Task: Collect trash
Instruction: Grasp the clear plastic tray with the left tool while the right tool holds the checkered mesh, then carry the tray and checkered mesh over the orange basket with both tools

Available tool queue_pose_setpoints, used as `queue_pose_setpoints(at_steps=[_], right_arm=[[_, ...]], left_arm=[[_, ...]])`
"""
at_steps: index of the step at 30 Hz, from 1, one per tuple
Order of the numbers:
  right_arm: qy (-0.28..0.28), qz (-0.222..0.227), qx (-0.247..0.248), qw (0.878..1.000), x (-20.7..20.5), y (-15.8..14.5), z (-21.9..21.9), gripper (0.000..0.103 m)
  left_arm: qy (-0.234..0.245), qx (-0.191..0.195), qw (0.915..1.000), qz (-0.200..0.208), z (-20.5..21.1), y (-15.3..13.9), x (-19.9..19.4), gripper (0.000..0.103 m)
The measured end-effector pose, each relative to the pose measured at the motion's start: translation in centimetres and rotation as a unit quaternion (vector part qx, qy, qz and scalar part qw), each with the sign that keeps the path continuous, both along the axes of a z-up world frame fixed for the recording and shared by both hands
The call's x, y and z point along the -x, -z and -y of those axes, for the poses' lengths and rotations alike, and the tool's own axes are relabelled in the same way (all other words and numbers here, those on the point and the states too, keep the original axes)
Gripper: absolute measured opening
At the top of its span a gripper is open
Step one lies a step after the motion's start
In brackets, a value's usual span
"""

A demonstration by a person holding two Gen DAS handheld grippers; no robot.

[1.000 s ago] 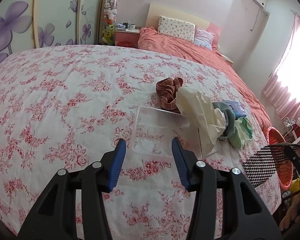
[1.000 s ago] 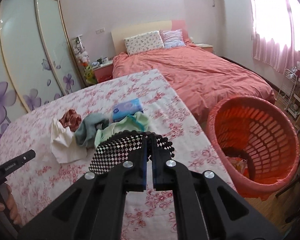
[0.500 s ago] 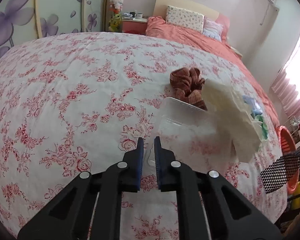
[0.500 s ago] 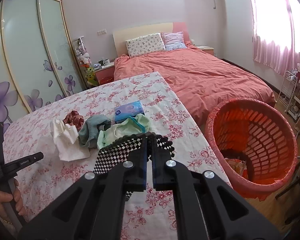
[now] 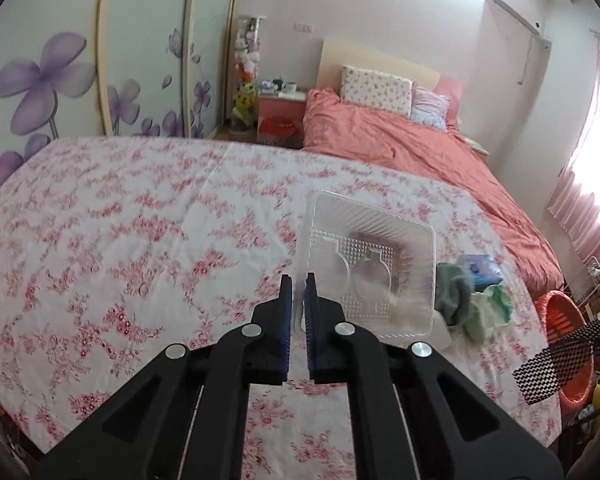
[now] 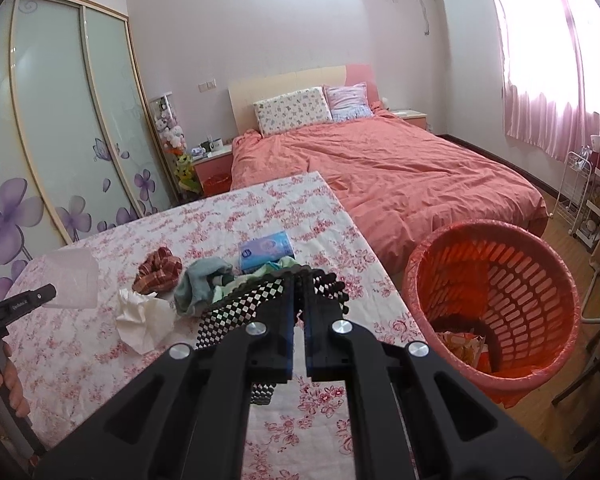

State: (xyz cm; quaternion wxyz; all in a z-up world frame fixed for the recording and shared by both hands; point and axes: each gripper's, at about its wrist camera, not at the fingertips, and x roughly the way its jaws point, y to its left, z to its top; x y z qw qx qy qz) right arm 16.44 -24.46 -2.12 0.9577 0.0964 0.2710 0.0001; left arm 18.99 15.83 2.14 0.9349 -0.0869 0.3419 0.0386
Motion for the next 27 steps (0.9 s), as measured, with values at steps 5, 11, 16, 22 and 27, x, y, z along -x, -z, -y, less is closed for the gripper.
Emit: queue_pose_setpoints(at_steps=[5,11,16,22,27], right_arm=[[0.006,0.012,-0.002,1.000,0.8,-1.1,0.6,0.005],[0.022,0.027,-0.001,0.999,1.9,-2.2,2.1,0.005],[0.044,0.036,-0.004,0.998,2.7,-2.8,4.2,0.005],[0.081,0.045,0.002,0.996,3.4,-3.2,7.3,0.005],[0.112,0.050,0.014,0.992,3.7,-3.2,9.7,0.005]], left_arm=[[0.022,0.006,0.9997,0.011,2.0,-1.5,0.3,0.006],[0.054,0.011,0.9983,0.021,5.2,-2.4,0.3,0.006],[0.086,0.025,0.9958,0.021,8.5,-2.5,0.1,0.006],[0.131,0.029,0.9908,0.021,13.3,-2.3,0.2,0.006],[0.169,0.019,0.9852,0.021,17.6,-1.9,0.0,0.006]])
